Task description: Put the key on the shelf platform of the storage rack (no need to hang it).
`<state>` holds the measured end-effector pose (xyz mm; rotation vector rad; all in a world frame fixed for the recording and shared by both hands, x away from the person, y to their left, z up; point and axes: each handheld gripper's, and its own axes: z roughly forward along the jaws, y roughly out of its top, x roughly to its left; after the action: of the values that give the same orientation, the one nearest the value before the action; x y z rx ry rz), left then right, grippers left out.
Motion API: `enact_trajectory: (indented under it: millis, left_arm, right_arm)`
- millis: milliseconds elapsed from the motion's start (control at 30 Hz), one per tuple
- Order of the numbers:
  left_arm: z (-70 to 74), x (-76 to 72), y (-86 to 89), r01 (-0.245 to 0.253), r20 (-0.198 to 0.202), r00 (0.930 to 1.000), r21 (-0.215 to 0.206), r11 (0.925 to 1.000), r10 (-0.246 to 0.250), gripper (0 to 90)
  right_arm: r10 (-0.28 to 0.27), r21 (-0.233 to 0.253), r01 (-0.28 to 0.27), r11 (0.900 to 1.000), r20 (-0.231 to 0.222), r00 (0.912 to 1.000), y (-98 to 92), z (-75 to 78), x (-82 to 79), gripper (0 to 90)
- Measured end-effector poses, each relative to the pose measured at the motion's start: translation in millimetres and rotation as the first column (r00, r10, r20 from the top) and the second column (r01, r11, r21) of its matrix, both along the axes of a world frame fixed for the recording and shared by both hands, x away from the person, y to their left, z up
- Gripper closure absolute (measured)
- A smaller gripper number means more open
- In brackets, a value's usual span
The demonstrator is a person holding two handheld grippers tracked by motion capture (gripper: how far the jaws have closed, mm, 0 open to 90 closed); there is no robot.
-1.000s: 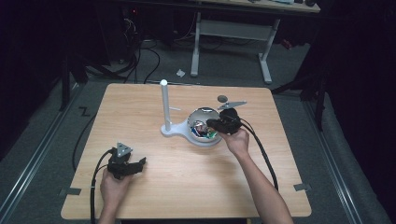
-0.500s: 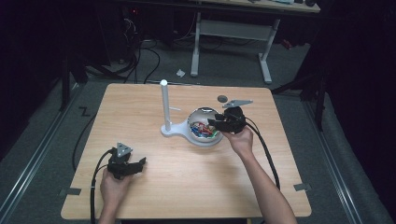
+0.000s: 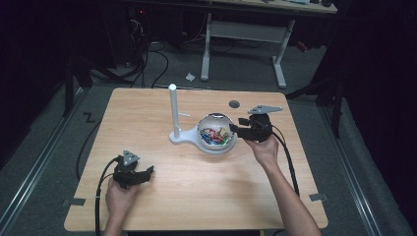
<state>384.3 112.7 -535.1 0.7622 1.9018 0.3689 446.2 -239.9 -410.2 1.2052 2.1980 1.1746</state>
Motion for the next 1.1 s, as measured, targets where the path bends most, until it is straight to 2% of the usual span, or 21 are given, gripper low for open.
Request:
enact_trajectory:
  millis: [233, 267, 333, 467, 700, 867, 933, 967, 1100]
  left_arm:
    - [-0.1, 0.0, 0.1, 0.001, 0.001, 1.0, 0.001, 1.0, -0.001, 27.8]
    - [-0.1, 0.0, 0.2, 0.002, 0.001, 1.0, 0.003, 1.0, -0.002, 27.8]
    - [-0.1, 0.0, -0.1, 0.0, 0.001, 1.0, 0.001, 1.0, 0.0, 27.8]
    - [-0.3, -0.2, -0.1, 0.004, 0.001, 1.0, 0.004, 1.0, -0.004, 27.8]
    - [-0.3, -0.2, -0.1, 0.004, 0.001, 1.0, 0.005, 1.0, -0.004, 27.8]
    - [-0.1, 0.0, -0.3, 0.0, 0.0, 1.0, 0.001, 1.0, 0.0, 27.8]
    - [-0.3, -0.1, -0.1, 0.004, 0.001, 1.0, 0.005, 1.0, -0.004, 27.8]
    - [-0.2, -0.1, -0.3, 0.001, 0.0, 1.0, 0.002, 1.0, -0.001, 27.8]
    - [-0.2, -0.1, -0.3, 0.001, 0.0, 1.0, 0.002, 1.0, -0.001, 27.8]
  right_arm:
    - [-0.017, 0.018, 0.017, 1.0, 0.018, 0.9997, -14.2, 10.1, -11.8, 48.2]
    - [-0.031, 0.031, 0.03, 0.999, 0.031, 0.999, -19.9, 11.9, -17.2, 48.1]
    - [-0.043, 0.039, 0.042, 0.998, 0.029, 0.9987, -25.2, 11.7, -20.6, 48.0]
    - [-0.07, 0.033, 0.069, 0.997, 0.024, 0.9973, -36.7, 12.9, -26.4, 46.9]
    - [-0.097, 0.043, 0.095, 0.995, 0.05, 0.994, -51.3, 22.4, -36.8, 46.5]
    - [-0.103, 0.04, 0.101, 0.994, 0.049, 0.9935, -56.5, 23.6, -43.6, 46.3]
    - [-0.109, 0.054, 0.106, 0.993, 0.06, 0.9922, -60.5, 22.3, -48.7, 46.5]
    - [-0.116, 0.048, 0.114, 0.992, 0.048, 0.9921, -64.0, 20.4, -52.0, 46.3]
    - [-0.127, 0.049, 0.125, 0.991, 0.047, 0.9908, -70.1, 21.2, -58.2, 45.9]
